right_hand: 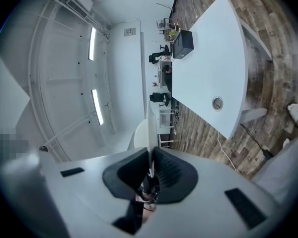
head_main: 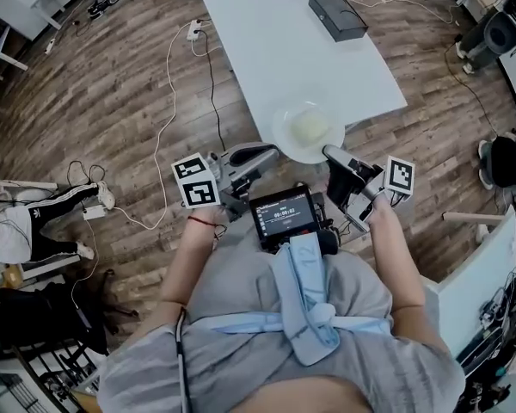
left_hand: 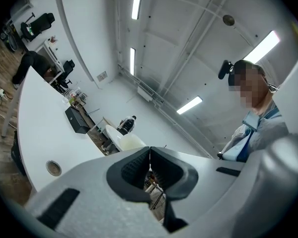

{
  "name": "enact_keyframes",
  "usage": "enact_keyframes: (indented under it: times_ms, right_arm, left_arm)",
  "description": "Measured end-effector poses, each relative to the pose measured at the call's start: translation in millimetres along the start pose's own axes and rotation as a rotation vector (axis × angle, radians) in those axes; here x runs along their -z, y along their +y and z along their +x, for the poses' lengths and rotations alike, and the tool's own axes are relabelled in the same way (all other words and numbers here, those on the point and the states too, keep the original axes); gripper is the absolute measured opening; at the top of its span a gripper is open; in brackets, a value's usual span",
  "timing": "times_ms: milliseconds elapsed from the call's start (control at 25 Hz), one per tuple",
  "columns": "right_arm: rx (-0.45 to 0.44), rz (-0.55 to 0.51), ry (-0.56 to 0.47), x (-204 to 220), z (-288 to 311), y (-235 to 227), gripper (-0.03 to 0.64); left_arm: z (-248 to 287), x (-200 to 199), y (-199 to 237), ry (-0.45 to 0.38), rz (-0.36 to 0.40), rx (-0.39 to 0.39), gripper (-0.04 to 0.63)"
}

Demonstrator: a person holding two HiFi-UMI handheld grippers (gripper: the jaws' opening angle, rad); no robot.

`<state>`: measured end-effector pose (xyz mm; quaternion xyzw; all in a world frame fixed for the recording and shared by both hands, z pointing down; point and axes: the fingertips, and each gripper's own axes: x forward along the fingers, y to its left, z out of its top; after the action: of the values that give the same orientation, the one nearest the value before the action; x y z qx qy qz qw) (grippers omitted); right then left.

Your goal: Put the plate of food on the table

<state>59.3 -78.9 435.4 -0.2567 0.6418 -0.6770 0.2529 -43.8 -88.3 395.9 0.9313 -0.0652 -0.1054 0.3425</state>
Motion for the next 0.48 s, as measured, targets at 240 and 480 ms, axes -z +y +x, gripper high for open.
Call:
enact_keyframes:
  times_ms: [240, 480]
  right_arm:
    - [-0.022, -0.019, 0.043, -35, 27, 10, 0.044]
    - [-0.009, -0.012, 0.057, -66, 40, -3, 0.044]
  left_arm:
    - [19, -20, 23, -0.020, -0.003, -0.018, 0.020]
    - [34, -24, 44, -0.050, -0.034, -0.046, 0.020]
